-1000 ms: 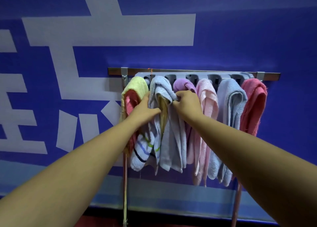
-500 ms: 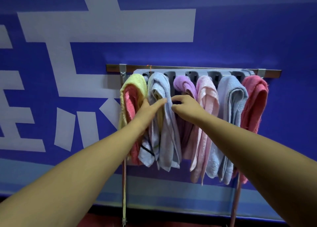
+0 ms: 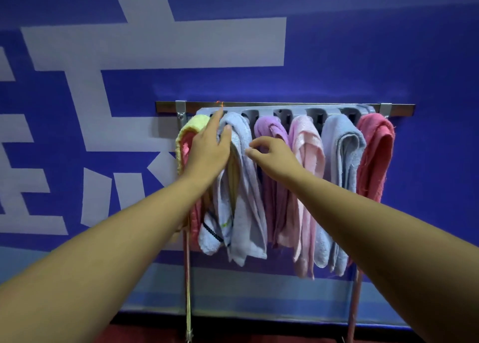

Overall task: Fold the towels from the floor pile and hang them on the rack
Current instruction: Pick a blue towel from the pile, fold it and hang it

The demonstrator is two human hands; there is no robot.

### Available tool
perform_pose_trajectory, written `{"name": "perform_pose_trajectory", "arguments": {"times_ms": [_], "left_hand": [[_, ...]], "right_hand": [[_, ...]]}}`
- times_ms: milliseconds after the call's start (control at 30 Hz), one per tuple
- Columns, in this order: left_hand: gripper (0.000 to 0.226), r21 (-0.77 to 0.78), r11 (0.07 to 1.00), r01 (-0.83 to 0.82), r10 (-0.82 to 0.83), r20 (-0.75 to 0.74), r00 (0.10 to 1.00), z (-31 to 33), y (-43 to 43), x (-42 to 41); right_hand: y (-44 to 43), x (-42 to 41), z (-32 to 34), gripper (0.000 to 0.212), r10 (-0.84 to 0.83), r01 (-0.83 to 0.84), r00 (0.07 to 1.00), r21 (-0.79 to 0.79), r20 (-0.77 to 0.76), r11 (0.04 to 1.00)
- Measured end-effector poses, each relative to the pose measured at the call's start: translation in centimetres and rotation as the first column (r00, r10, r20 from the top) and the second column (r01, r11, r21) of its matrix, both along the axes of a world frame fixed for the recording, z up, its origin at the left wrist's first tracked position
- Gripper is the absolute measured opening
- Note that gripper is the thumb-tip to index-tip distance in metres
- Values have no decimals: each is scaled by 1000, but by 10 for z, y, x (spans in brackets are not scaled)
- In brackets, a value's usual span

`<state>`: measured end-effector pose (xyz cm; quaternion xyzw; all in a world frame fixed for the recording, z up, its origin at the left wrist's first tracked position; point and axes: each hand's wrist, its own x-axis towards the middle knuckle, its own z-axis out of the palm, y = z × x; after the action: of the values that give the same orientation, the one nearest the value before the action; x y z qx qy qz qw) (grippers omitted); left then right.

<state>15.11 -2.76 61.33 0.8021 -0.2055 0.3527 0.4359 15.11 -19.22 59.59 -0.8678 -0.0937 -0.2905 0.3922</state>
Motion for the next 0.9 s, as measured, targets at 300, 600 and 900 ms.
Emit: {"name": "perform_pose_trajectory", "arguments": {"times_ms": [300, 600, 900], "left_hand": [[10, 134, 980, -146, 134, 94, 986, 39, 8, 18], [5, 257, 966, -1, -25, 98, 995, -6, 25, 5], [12, 218, 973, 80, -28, -229, 973, -124, 49, -34]], "right_hand": [[23, 1, 22, 23, -106, 97, 991, 105, 82, 990], [17, -25, -5, 46, -76, 76, 997, -9, 23, 997], [20, -82, -103, 34, -87, 55, 984, -199, -156, 978]]}}
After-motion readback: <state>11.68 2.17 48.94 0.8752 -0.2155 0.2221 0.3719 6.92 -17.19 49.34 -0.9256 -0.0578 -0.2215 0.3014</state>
